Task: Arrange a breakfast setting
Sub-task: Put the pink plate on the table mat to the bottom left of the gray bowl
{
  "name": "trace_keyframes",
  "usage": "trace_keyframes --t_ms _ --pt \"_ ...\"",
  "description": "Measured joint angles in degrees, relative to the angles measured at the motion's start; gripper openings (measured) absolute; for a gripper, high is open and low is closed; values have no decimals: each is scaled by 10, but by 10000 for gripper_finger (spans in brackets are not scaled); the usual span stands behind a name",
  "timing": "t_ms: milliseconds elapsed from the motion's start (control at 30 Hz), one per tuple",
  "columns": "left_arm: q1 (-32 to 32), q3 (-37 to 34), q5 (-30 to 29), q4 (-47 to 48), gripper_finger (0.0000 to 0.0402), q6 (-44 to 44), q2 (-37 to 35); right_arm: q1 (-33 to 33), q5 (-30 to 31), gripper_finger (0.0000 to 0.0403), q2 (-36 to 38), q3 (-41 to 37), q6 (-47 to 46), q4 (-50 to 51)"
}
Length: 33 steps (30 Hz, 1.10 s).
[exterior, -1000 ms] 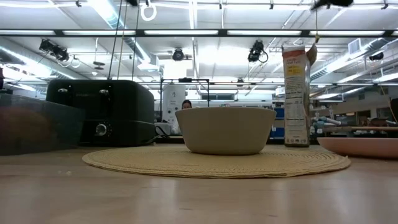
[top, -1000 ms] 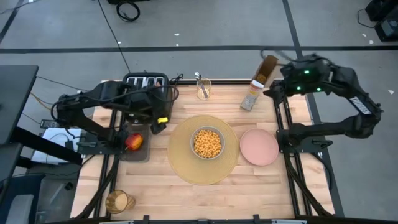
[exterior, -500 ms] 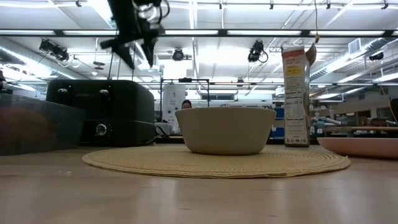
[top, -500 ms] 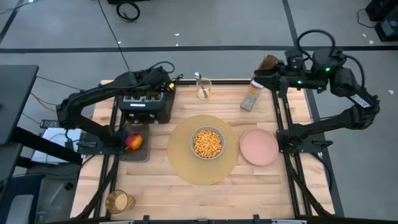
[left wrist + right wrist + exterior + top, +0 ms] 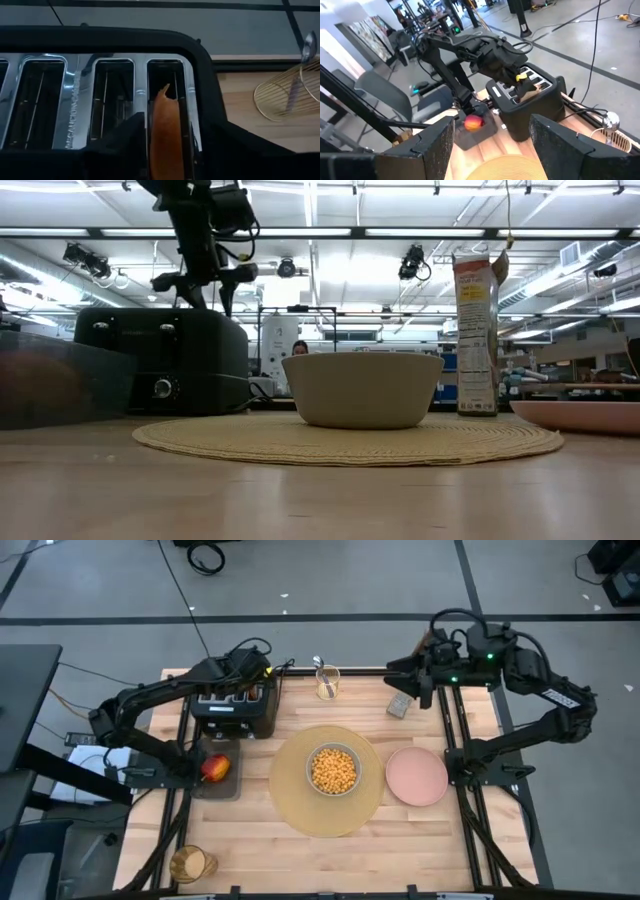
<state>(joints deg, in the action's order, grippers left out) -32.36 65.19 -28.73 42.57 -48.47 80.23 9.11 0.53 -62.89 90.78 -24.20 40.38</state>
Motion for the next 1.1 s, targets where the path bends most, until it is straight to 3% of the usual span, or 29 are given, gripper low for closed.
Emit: trace_keyframes --t_ms 200,433,633,867,967,1100 --pt "0 0 -13 10 159 -3 6 0 -1 263 -3 0 8 0" --pt "0 0 -13 10 149 -1 10 0 -1 263 -3 0 29 8" --pt "0 0 -12 10 149 26 10 -63 23 263 -41 0 29 229" --pt "0 0 -11 14 149 27 10 -187 58 263 -141 -13 -85 411" --pt "0 0 -10 14 149 28 10 -212 65 263 -175 -54 -198 423" --pt "0 0 -10 14 149 39 10 -217 15 259 -217 -142 -344 362"
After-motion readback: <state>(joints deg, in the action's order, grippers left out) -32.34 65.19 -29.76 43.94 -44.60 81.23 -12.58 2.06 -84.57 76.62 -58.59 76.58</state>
